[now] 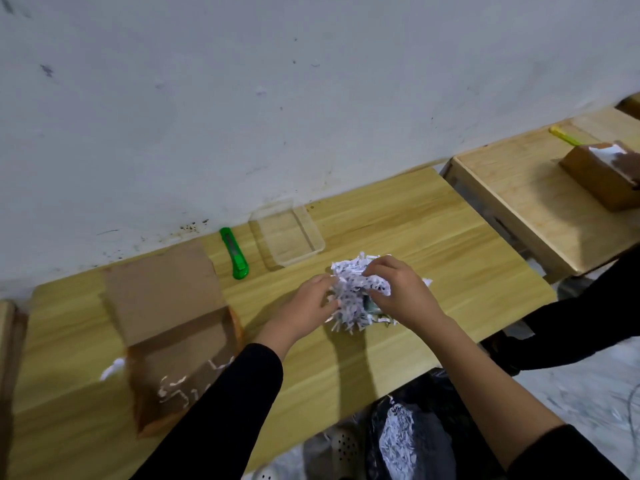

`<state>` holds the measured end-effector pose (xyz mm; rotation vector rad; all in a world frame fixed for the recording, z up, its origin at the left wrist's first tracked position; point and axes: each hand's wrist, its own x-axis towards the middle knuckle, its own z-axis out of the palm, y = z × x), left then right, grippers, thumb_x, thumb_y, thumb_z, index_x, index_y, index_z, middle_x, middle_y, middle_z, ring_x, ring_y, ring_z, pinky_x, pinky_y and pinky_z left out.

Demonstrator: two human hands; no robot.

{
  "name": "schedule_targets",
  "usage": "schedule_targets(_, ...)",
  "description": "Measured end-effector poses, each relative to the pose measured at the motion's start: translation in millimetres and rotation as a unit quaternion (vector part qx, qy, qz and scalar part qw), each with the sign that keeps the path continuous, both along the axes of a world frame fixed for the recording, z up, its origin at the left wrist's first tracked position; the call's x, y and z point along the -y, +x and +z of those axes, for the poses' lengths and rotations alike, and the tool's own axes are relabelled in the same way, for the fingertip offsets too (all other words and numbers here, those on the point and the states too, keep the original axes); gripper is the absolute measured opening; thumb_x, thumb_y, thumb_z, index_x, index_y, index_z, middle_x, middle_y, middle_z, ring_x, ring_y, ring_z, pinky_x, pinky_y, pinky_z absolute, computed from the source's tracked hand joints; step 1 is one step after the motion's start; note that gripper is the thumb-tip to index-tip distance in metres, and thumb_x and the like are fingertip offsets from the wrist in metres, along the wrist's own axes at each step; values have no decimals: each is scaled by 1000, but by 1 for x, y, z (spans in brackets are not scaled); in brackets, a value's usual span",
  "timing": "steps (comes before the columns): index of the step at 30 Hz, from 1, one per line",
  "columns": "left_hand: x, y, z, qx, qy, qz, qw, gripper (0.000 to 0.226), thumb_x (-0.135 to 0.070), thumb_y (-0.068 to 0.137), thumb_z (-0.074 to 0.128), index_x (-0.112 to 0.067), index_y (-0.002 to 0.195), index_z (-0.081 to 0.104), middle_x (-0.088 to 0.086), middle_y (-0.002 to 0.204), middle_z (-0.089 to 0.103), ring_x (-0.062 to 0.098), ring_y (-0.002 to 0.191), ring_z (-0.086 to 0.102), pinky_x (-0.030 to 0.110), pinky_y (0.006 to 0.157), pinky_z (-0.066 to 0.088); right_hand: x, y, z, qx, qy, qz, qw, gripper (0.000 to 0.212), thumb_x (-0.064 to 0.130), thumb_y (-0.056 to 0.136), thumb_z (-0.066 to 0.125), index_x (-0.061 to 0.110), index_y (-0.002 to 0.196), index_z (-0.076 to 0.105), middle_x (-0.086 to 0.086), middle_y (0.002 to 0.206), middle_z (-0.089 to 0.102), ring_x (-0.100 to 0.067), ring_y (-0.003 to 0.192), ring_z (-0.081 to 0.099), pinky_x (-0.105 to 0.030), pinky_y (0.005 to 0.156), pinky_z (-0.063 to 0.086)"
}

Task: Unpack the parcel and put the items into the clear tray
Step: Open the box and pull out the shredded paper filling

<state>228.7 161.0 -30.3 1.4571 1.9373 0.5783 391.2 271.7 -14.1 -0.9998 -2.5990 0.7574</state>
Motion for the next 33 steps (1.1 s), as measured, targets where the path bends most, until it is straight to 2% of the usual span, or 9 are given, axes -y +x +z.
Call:
schedule_targets(3,33,-26,12,-39,54,74,995,44,-24,96,48,-10,137,42,5,142,42,19,132,38,17,100,24,38,-33,3,-24,-17,11,999,25,8,79,64,11,103,66,-7,111,62,-26,104,59,-36,83,49)
schedule_targets(6,77,-56,11,-60,105,178,977,40,-25,95,48,-11,132,48,6,135,49,21,126,45,24,98,32,81,-71,-2,-39,-39,53,997,25,8,80,63,10,104,66,-9,105,63,-26,98,60,-35,83,50)
schedule_targets(9,128,-82,1,-69,135,301,942,37,-27,95,47,-13,130,50,5,131,49,20,122,45,23,93,32,126,-105,-12,-40,-79,94,992,25,6,82,61,9,106,66,-9,104,64,-21,94,62,-32,81,52)
schedule_targets(14,193,-103,-19,-46,152,473,866,39,-18,95,47,-7,132,44,13,135,42,27,127,41,35,105,33,169,-141,-22,-8,-150,141,979,31,-1,81,56,6,109,65,-13,104,65,-23,91,64,-33,84,53)
schedule_targets(17,215,-105,-37,-14,128,491,862,45,-16,96,44,-4,138,36,17,140,37,29,130,38,34,106,31,173,-155,-23,55,-165,172,970,35,-4,81,52,5,113,63,-14,108,68,-22,98,64,-29,91,50)
schedule_targets(21,225,-103,-54,73,135,485,861,47,-15,99,35,-13,145,26,9,148,34,21,133,36,12,92,25,179,-168,-28,126,-144,202,960,35,-2,86,48,4,118,60,-15,115,66,-25,107,61,-26,92,45)
schedule_targets(28,227,-104,-57,129,173,505,836,45,-15,100,35,-17,144,30,3,147,37,9,132,35,22,103,30,188,-178,-47,225,-95,230,942,18,2,83,54,3,97,65,-21,103,64,-34,96,60,-32,72,46)
schedule_targets(30,226,-103,-57,129,182,512,830,44,-13,99,35,-15,143,32,3,146,39,2,126,32,17,101,27,191,-181,-49,258,-92,238,932,14,1,80,57,2,92,64,-19,102,62,-33,96,59,-28,69,41)
schedule_targets(33,225,-103,-58,148,187,521,819,43,-13,99,36,-15,142,34,-1,141,42,-2,122,34,8,95,26,197,-183,-54,289,-110,241,920,22,1,82,55,4,100,66,-18,108,62,-30,100,59,-28,74,42)
